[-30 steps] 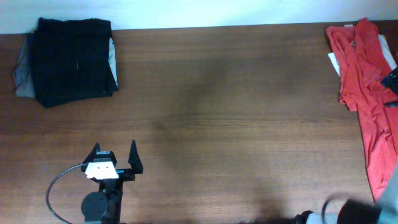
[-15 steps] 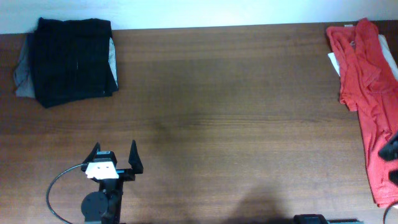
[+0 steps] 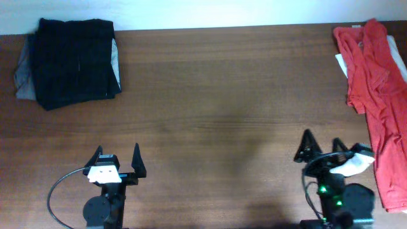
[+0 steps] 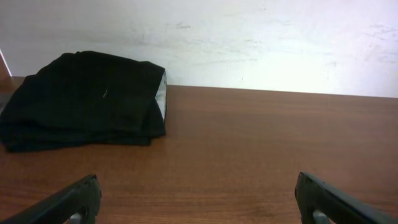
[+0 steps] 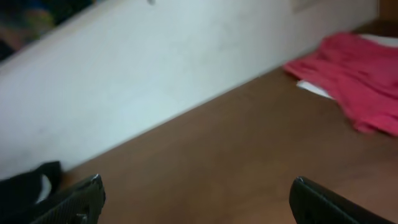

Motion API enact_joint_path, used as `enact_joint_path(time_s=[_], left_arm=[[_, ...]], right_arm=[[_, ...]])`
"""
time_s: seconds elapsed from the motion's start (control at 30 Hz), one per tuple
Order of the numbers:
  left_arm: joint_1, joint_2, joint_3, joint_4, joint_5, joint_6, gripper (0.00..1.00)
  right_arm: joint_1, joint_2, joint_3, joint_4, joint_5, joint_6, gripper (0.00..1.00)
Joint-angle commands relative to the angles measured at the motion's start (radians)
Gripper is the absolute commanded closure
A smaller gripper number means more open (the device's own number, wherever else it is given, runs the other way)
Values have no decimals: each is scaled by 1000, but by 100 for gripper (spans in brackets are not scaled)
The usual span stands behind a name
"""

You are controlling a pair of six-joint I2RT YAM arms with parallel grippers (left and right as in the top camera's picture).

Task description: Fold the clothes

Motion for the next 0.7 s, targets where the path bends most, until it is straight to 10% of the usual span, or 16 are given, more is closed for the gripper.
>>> enact_joint_path(time_s=[0.0, 0.47, 0.67], left_arm=[[6, -6, -8, 2, 11, 9, 1], [6, -6, -8, 2, 11, 9, 1], [6, -6, -8, 2, 11, 9, 1]], right_arm=[[6, -84, -147, 87, -50, 4, 2], [6, -130, -339, 253, -162, -577, 2], [5, -130, -339, 253, -156, -558, 2]])
